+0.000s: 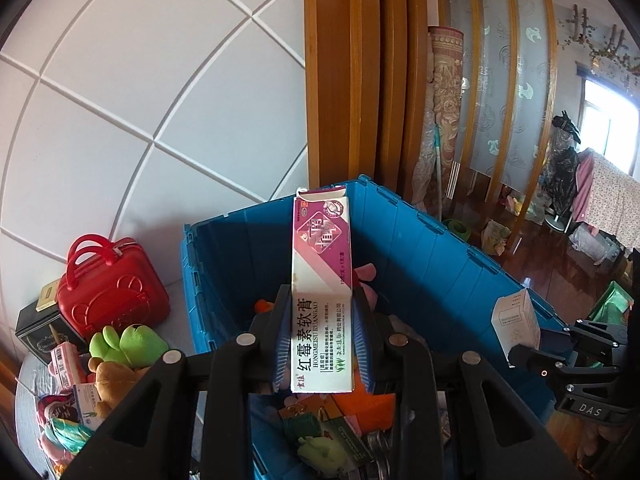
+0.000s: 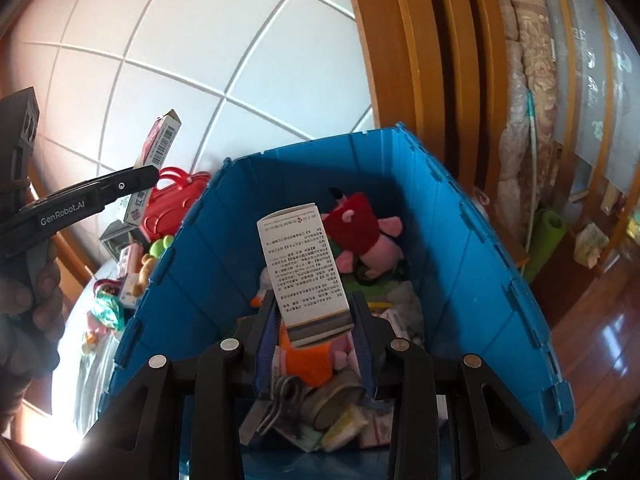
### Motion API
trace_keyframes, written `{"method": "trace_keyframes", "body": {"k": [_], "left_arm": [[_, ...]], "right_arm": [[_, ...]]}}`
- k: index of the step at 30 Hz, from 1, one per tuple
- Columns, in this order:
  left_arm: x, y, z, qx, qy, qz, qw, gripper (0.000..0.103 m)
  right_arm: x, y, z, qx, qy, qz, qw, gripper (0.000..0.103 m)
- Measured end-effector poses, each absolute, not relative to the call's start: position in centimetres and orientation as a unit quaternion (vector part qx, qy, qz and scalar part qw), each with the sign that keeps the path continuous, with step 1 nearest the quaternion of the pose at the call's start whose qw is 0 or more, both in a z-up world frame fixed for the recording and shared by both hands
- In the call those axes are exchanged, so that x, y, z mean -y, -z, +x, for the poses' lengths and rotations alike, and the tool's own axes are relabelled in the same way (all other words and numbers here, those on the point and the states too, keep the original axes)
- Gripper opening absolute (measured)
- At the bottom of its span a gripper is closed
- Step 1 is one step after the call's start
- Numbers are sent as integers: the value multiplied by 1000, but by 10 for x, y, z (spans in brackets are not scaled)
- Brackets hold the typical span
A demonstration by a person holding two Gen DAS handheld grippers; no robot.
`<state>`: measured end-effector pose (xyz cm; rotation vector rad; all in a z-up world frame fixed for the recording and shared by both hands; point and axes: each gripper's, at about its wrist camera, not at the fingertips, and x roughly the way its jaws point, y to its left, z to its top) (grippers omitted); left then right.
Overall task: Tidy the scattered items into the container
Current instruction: 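Open both tools to drop the two boxes into the crate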
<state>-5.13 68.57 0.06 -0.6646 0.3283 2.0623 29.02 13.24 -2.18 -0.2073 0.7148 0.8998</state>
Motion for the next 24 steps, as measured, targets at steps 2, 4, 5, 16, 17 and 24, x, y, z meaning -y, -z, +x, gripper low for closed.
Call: {"method": "trace_keyframes", "body": {"k": [2, 4, 5, 16, 17, 24], "left_arm": [[-692, -3, -51, -133, -835, -266, 462, 28], [-698, -6, -50, -134, -834, -263, 467, 28], [-700, -7, -49, -133, -833, -263, 469, 28], [-696, 1, -69, -93, -834, -305, 450, 99], [-693, 3, -71, -88, -833, -311, 449, 99], [-661, 17, -78, -91, -842, -327, 418, 99]], "right_arm": [[-129, 21, 292, -337, -420, -97, 837, 34], [-126, 20, 294, -336, -416, -95, 839, 34], [-125, 19, 295, -337, -414, -94, 840, 34], [-117, 16, 297, -323, -400, -72, 854, 101], [-119, 16, 298, -324, -402, -75, 853, 101], [-134, 16, 290, -325, -424, -79, 842, 101]]}}
